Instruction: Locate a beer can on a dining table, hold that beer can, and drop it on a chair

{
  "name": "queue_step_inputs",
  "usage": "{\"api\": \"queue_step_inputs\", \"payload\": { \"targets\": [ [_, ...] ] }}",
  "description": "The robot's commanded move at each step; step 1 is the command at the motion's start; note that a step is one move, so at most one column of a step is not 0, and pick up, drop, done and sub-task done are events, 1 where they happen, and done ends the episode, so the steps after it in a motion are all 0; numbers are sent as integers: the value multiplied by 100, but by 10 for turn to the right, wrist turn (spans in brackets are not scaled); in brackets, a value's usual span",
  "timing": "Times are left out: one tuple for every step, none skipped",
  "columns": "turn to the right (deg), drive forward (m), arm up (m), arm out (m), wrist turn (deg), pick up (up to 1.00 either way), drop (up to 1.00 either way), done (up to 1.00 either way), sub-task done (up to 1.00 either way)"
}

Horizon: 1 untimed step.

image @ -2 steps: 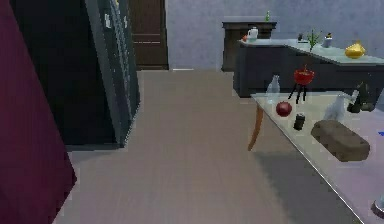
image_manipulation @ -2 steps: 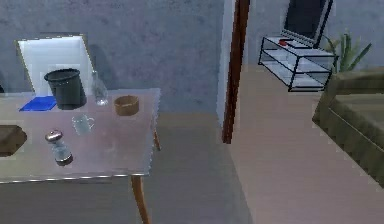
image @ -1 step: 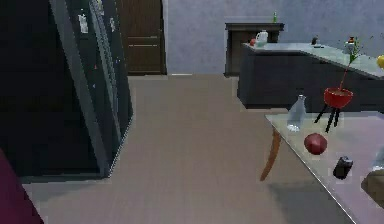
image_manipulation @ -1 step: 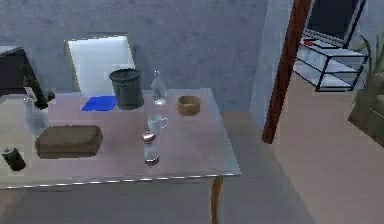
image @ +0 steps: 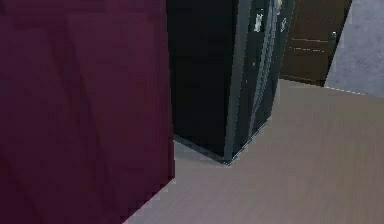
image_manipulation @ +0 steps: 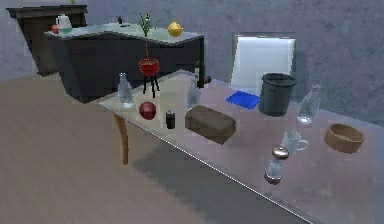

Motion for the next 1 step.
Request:
{"api": "queue_step_inputs", "payload": {
  "targets": [
    [-30, 0, 0, 0, 0, 0, 0, 0, 0]
  ]
}}
